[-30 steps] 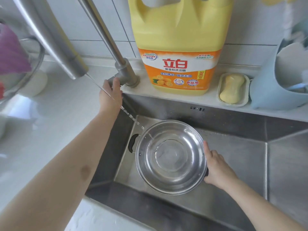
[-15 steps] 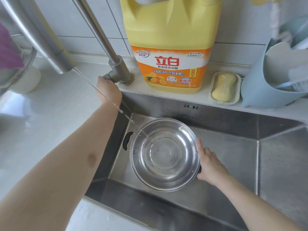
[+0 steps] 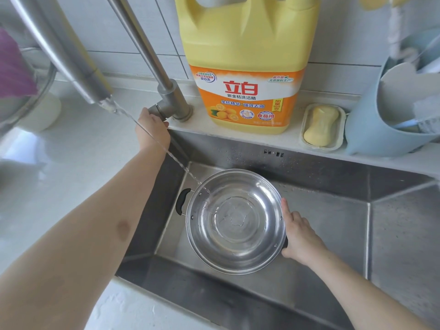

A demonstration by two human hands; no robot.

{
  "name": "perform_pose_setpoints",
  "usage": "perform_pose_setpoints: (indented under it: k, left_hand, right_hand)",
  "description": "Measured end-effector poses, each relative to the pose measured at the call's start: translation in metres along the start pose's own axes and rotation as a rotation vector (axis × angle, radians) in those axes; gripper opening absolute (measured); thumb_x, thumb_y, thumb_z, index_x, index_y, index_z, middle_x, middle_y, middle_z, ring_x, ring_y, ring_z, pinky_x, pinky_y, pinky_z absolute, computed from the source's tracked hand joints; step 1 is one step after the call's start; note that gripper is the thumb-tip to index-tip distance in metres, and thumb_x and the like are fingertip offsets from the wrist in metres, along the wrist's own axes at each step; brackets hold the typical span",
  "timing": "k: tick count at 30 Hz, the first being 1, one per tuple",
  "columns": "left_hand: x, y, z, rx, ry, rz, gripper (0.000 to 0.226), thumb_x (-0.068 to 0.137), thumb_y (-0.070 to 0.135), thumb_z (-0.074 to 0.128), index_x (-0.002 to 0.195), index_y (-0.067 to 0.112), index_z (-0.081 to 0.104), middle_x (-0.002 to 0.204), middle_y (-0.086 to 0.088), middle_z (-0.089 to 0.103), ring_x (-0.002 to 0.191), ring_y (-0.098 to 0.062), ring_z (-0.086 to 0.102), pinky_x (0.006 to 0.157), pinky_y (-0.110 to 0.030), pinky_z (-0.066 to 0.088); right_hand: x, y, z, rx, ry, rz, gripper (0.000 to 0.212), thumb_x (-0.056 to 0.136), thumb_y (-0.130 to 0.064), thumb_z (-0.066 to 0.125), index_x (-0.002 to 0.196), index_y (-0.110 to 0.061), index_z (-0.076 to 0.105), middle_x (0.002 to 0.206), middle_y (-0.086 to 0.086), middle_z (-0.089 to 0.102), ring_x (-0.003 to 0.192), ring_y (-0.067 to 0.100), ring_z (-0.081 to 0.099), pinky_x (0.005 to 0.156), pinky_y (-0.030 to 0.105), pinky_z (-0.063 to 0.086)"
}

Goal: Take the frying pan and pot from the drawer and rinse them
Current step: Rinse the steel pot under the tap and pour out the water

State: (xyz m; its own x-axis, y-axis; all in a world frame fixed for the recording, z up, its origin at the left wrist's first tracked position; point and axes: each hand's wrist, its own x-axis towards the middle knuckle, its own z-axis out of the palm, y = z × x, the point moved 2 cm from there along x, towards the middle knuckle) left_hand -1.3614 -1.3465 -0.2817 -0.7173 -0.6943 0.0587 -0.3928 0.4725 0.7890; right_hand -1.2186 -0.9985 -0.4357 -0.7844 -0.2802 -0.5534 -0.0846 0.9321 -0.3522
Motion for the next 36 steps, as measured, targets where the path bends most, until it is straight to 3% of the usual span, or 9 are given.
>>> perform_pose_setpoints:
  k: [3, 8, 10, 12, 14, 16, 19, 30, 36]
  left_hand:
    - [0.000, 0.003, 0.001, -0.012, 0.020, -0.010, 0.035, 0.092, -0.004, 0.022, 0.067, 0.019, 0.027, 0.089, -0.019, 0.053, 0.063, -0.018, 0.056, 0.056, -0.019, 0.045]
    - [-0.011, 0.007, -0.005, -0.104, -0.032, 0.035, 0.028, 0.101, 0.009, 0.027, 0.075, 0.018, 0.033, 0.089, -0.015, 0.053, 0.078, -0.024, 0.059, 0.064, -0.022, 0.047]
    - [-0.026, -0.001, -0.005, -0.217, -0.038, 0.019, 0.010, 0.103, 0.019, 0.032, 0.101, 0.017, 0.042, 0.085, 0.000, 0.051, 0.075, -0.018, 0.057, 0.063, -0.021, 0.046]
    - [-0.046, -0.030, -0.005, -0.230, -0.079, -0.052, 0.031, 0.099, 0.031, 0.039, 0.129, 0.022, 0.040, 0.095, 0.008, 0.055, 0.086, -0.016, 0.061, 0.078, -0.026, 0.054]
    - [-0.067, -0.071, -0.006, 0.040, -0.291, -0.048, 0.058, 0.090, 0.038, 0.052, 0.143, 0.019, 0.038, 0.129, -0.006, 0.058, 0.118, -0.028, 0.058, 0.104, -0.044, 0.046]
    - [-0.093, -0.107, -0.008, 0.463, -0.734, 0.052, 0.092, 0.083, 0.031, 0.073, 0.155, 0.014, 0.019, 0.156, -0.010, 0.031, 0.143, -0.027, 0.032, 0.117, -0.044, 0.028]
    - [-0.118, -0.134, -0.011, 0.951, -1.141, 0.322, 0.137, 0.063, 0.040, 0.087, 0.155, 0.022, -0.012, 0.163, 0.003, -0.004, 0.151, -0.022, 0.000, 0.121, -0.041, 0.019]
    - [-0.095, -0.152, 0.013, 0.948, -1.243, 0.354, 0.159, 0.049, 0.057, 0.090, 0.136, 0.034, -0.042, 0.158, 0.009, -0.028, 0.147, -0.014, -0.022, 0.123, -0.037, 0.008]
    - [-0.082, -0.158, 0.009, 0.986, -1.272, 0.469, 0.163, 0.045, 0.056, 0.091, 0.139, 0.035, -0.042, 0.160, 0.007, -0.012, 0.150, -0.017, -0.009, 0.122, -0.037, 0.016]
  right_hand:
    - [0.001, 0.000, 0.001, 0.000, -0.004, 0.005, 0.133, 0.072, -0.025, 0.078, 0.149, -0.024, -0.030, 0.125, 0.002, 0.036, 0.111, 0.022, 0.042, 0.084, 0.028, 0.047]
    - [0.000, 0.000, 0.001, 0.005, -0.005, 0.006, 0.133, 0.072, -0.026, 0.078, 0.149, -0.025, -0.030, 0.125, 0.001, 0.036, 0.110, 0.021, 0.042, 0.084, 0.028, 0.046]
    - [0.001, 0.000, 0.000, 0.010, -0.009, 0.007, 0.132, 0.072, -0.026, 0.078, 0.149, -0.025, -0.030, 0.125, 0.001, 0.036, 0.110, 0.021, 0.042, 0.085, 0.028, 0.046]
    - [0.000, 0.000, -0.001, 0.018, -0.015, 0.007, 0.132, 0.073, -0.025, 0.078, 0.149, -0.025, -0.030, 0.126, 0.001, 0.036, 0.112, 0.021, 0.042, 0.085, 0.028, 0.046]
    - [0.000, 0.000, -0.002, 0.025, -0.017, -0.003, 0.132, 0.073, -0.025, 0.078, 0.149, -0.026, -0.030, 0.126, 0.001, 0.036, 0.112, 0.021, 0.042, 0.085, 0.028, 0.046]
    - [0.000, 0.000, -0.002, 0.039, -0.016, -0.014, 0.132, 0.073, -0.025, 0.078, 0.149, -0.027, -0.030, 0.126, 0.001, 0.036, 0.112, 0.022, 0.042, 0.086, 0.029, 0.046]
    - [0.001, 0.002, 0.000, 0.070, -0.009, -0.018, 0.132, 0.073, -0.024, 0.079, 0.149, -0.028, -0.028, 0.127, 0.001, 0.035, 0.114, 0.022, 0.041, 0.089, 0.030, 0.046]
    - [-0.005, 0.001, 0.008, 0.194, -0.006, -0.043, 0.162, 0.048, -0.053, 0.092, 0.146, -0.031, -0.034, 0.131, -0.001, 0.029, 0.127, 0.020, 0.030, 0.103, 0.035, 0.040]
    - [-0.005, 0.006, 0.006, 0.240, -0.089, -0.052, 0.162, 0.047, -0.051, 0.093, 0.141, -0.040, -0.039, 0.138, -0.002, 0.027, 0.134, 0.017, 0.025, 0.109, 0.031, 0.032]
